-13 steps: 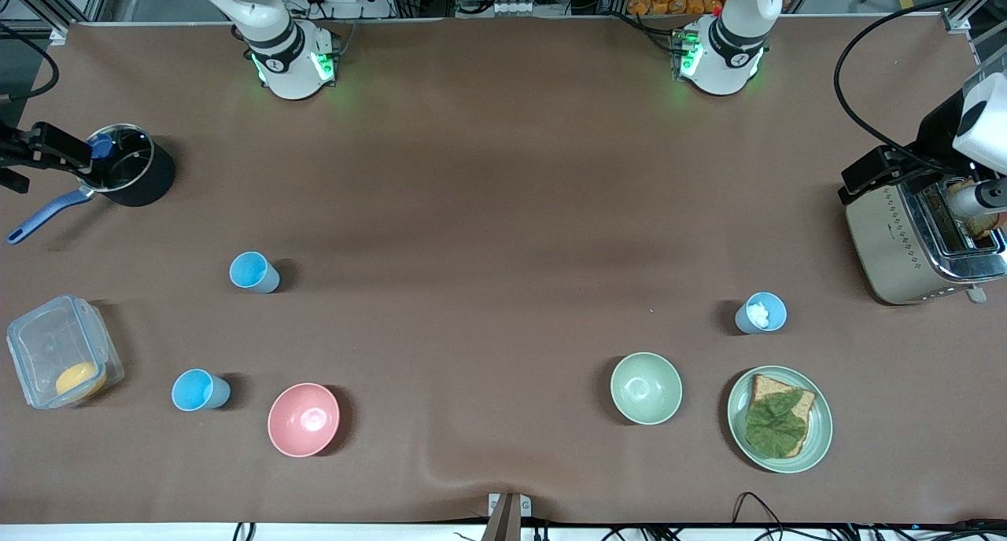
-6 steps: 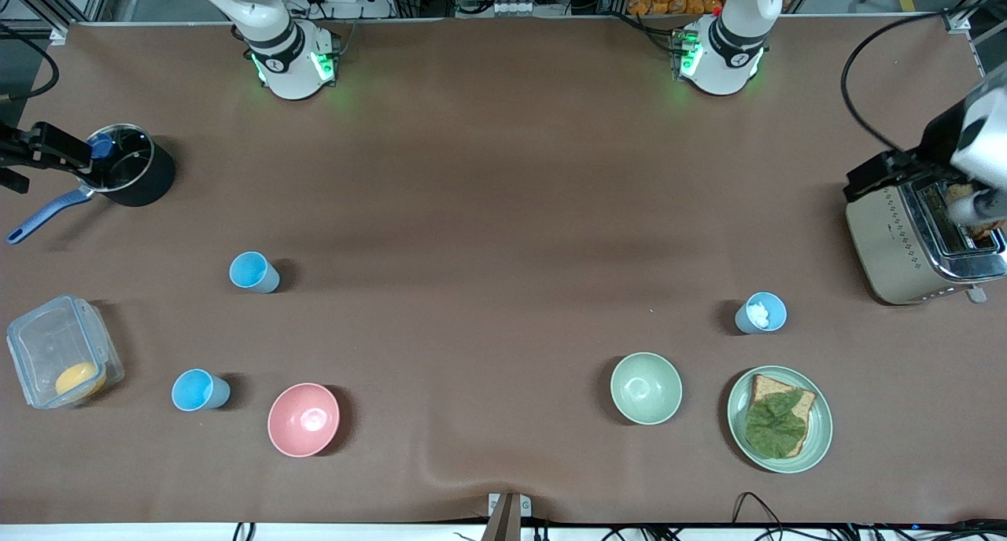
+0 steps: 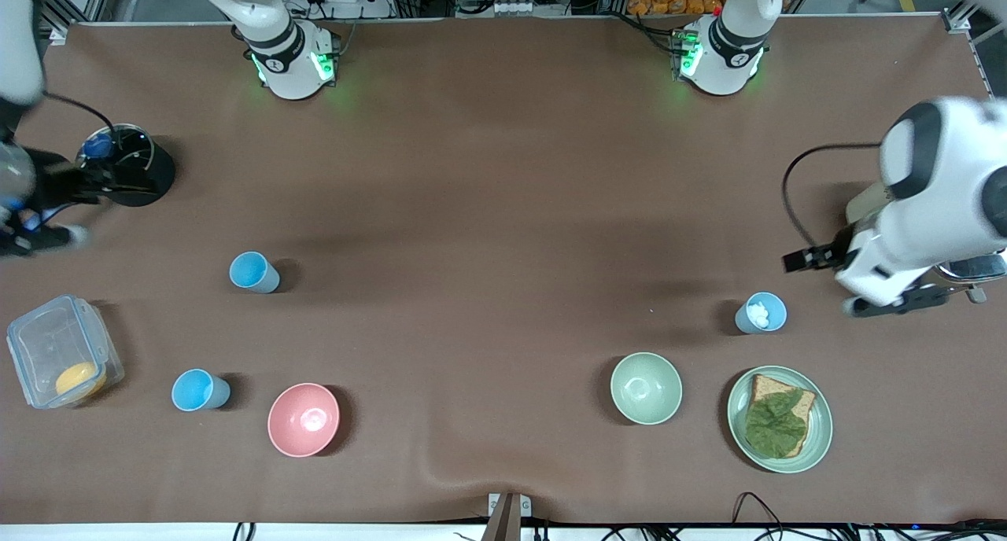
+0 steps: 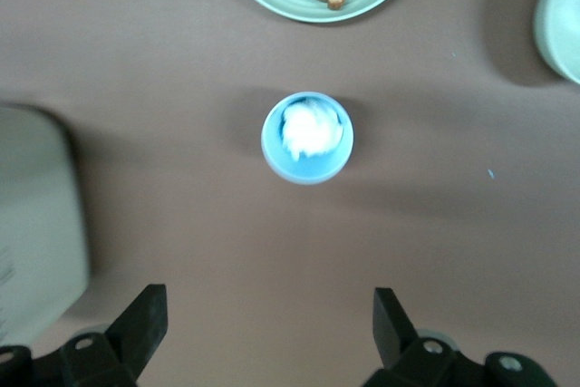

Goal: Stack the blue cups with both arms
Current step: 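Reach the right gripper to a blue cup while the left gripper reaches another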

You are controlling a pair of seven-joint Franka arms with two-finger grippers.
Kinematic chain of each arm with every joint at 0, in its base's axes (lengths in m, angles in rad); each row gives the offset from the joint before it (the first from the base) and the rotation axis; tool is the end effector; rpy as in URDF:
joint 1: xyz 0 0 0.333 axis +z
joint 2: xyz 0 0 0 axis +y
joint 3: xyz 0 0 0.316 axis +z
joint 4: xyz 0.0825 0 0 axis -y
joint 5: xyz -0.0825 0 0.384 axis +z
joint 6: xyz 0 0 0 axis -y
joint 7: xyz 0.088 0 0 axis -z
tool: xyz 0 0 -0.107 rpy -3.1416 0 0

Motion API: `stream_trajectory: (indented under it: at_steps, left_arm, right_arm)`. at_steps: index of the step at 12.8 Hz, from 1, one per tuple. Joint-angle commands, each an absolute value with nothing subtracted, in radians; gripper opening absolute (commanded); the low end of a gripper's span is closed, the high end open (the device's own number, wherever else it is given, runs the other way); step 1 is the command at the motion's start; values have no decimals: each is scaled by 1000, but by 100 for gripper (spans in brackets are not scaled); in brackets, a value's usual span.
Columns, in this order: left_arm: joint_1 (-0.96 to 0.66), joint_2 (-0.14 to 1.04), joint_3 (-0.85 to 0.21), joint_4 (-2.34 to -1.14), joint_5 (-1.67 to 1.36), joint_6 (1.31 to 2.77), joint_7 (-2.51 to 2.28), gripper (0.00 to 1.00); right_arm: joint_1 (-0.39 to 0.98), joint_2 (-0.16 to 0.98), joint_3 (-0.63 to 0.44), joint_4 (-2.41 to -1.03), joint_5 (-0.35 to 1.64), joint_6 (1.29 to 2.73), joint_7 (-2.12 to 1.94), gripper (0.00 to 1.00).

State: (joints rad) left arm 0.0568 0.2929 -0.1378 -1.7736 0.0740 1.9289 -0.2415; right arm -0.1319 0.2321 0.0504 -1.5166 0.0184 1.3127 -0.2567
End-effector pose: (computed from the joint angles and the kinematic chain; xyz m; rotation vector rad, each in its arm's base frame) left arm 0.6185 -0.0394 0.3851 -3.0798 -0.2051 0.1981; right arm 0.5781 -0.0476 0.5008 -2.9593 -0.2628 0.6406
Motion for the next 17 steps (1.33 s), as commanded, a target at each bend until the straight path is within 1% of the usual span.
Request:
stream_trajectory:
  at_steps: [1,3,6,7,10,12,13,15,16,17]
  left_arm:
    - [97,339,-141,-1844,97,2054,-219,100]
    - [100,373,-140,-1850,101,2104,-216,100]
    - [106,431,-140,-1850,112,2147,-222,100]
    - [107,445,-140,-1847,112,2163,-224,100]
    - [106,477,-140,-1841,112,2192,-230,100]
    - [107,491,-140,-1835,113,2200,-230,100]
    - [107,495,-138,-1833,114,2203,-230,97]
    - [107,503,-138,-1830,112,2204,-230,89]
    - [107,506,-138,-1822,113,2204,-230,85]
    - [107,515,-138,-1818,112,2204,-232,79]
  right_arm:
    - [-147,256,52,-1486,41,1273,-296,100]
    - [-161,287,52,-1486,43,1287,-298,100]
    - [-144,324,51,-1517,40,1382,-295,100]
    - [-135,324,52,-1564,40,1443,-287,100]
    - [-132,324,52,-1779,38,1722,-284,100]
    - [-124,336,51,-1809,37,1798,-281,100]
    - [-139,365,51,-1807,38,1828,-281,100]
    - [-159,415,51,-1809,38,1894,-282,100]
    - [-156,425,51,-1809,38,1913,-281,100]
    - [-152,434,51,-1810,38,1928,-281,100]
